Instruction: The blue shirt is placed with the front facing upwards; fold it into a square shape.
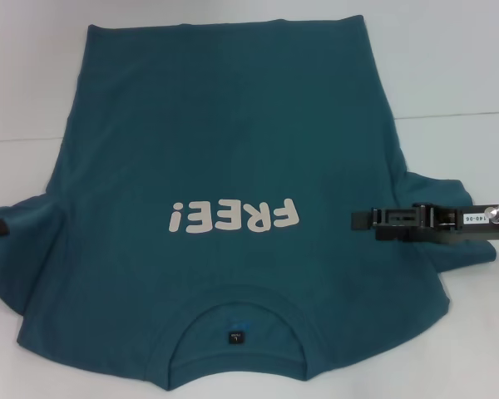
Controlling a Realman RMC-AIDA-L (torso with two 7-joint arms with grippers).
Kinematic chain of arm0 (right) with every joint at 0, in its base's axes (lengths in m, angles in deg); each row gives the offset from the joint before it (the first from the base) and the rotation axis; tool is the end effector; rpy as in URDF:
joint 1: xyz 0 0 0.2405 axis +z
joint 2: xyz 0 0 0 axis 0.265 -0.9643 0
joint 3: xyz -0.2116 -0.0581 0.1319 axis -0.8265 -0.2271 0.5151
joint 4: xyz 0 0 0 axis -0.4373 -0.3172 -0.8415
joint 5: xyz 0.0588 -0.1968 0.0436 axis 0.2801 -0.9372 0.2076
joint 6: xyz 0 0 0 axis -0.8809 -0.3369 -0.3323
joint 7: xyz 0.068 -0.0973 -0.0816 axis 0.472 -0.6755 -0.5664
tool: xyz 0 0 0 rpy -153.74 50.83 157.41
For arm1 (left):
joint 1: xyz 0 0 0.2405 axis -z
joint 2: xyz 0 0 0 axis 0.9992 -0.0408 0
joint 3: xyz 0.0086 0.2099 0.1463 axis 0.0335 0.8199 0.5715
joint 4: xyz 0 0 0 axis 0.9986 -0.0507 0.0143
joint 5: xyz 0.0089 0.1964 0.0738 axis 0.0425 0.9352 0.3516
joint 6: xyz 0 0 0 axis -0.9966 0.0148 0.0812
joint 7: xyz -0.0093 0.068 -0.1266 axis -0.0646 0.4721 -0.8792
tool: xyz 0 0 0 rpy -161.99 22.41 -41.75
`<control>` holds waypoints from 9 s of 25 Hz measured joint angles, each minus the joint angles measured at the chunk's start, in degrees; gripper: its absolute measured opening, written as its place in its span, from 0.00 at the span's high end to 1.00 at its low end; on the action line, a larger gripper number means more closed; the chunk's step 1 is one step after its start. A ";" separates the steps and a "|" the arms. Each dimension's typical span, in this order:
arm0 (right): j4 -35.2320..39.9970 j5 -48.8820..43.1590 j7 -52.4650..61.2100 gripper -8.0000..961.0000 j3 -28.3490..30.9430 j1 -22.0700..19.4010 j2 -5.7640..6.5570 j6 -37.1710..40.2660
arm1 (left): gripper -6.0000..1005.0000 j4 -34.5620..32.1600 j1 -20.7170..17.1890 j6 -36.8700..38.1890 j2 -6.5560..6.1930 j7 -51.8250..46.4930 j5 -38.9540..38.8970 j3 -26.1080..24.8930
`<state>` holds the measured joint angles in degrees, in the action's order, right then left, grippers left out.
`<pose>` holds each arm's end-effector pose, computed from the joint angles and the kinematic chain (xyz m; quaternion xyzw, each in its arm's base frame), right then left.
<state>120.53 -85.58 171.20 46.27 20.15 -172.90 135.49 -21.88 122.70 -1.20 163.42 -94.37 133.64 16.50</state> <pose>0.2789 0.3612 0.0335 -0.7812 0.5781 0.2180 0.0898 -0.3412 0.3642 0.1032 -0.6453 -0.7005 -0.2273 0.2030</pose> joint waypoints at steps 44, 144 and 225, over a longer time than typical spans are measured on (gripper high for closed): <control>-1.70 1.37 -0.70 0.05 0.18 -1.26 -0.29 -1.80 | 0.76 1.30 5.28 -9.29 6.65 -0.03 -6.08 11.37; -1.67 1.49 -1.38 0.05 1.47 -2.99 0.08 -3.90 | 0.32 1.96 0.62 -21.88 8.99 -11.56 -11.54 11.20; -2.11 1.58 -1.39 0.05 2.23 -3.79 0.27 -3.77 | 0.80 7.26 3.60 -31.92 7.38 -9.86 -10.50 15.23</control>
<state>118.42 -84.00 169.81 48.49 16.36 -172.63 131.72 -14.62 126.31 -33.12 170.80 -104.23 123.14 31.73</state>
